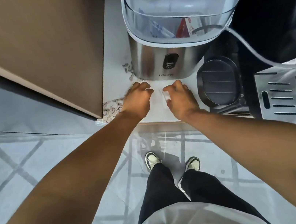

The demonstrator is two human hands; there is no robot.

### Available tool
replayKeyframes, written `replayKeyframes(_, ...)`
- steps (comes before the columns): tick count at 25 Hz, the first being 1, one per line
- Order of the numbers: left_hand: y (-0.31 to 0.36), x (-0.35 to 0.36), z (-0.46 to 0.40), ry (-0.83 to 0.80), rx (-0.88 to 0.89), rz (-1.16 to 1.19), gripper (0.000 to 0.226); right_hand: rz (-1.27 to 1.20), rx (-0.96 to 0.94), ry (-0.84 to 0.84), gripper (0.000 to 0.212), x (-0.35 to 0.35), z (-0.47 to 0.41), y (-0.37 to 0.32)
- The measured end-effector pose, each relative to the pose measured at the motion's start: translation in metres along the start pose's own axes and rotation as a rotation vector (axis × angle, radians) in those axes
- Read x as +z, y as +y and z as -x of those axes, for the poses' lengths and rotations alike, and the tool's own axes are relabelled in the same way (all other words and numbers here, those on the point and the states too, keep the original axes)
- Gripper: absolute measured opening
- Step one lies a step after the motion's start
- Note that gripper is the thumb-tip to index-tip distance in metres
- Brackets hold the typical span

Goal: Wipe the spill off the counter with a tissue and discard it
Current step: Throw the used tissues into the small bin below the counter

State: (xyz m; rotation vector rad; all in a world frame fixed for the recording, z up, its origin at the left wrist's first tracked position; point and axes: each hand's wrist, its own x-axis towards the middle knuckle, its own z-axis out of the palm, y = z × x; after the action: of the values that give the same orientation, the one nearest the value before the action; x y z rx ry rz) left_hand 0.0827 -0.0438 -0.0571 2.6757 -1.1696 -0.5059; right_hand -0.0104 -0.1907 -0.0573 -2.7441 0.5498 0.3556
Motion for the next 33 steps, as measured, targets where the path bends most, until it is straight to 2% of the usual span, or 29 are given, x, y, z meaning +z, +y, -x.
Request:
replayKeyframes(8, -0.004, -0.002, -0.004, 0.044, -0.031, 0.115, 0.025, -0.108, 0.074, 0.020, 0.019, -0.002, 0.003, -0.003)
replayKeyframes(14, 0.001, -0.006, 0.009, 0.020, -0.040, 0.218, 0.017, -0.185, 0.144, 0.008, 0.021, -0.003, 0.020, 0.000)
replayKeyframes(19, 0.021, -0.013, 0.032, 0.071, -0.055, 0.261, 0.015, -0.233, 0.161, 0.019, 0.025, -0.007, 0.048, 0.009)
replayKeyframes(24, 0.068, -0.007, 0.051, 0.051, -0.022, 0.263, 0.015, -0.305, 0.150, 0.030, 0.025, 0.001, 0.094, 0.036)
replayKeyframes(29, 0.139, 0.008, 0.075, 0.014, 0.059, 0.241, 0.010, -0.355, 0.232, 0.041, 0.024, 0.012, 0.163, 0.082)
replayKeyframes(33, 0.210, 0.026, 0.088, -0.036, 0.168, 0.195, 0.009, -0.427, 0.317, 0.095, 0.023, 0.006, 0.223, 0.144)
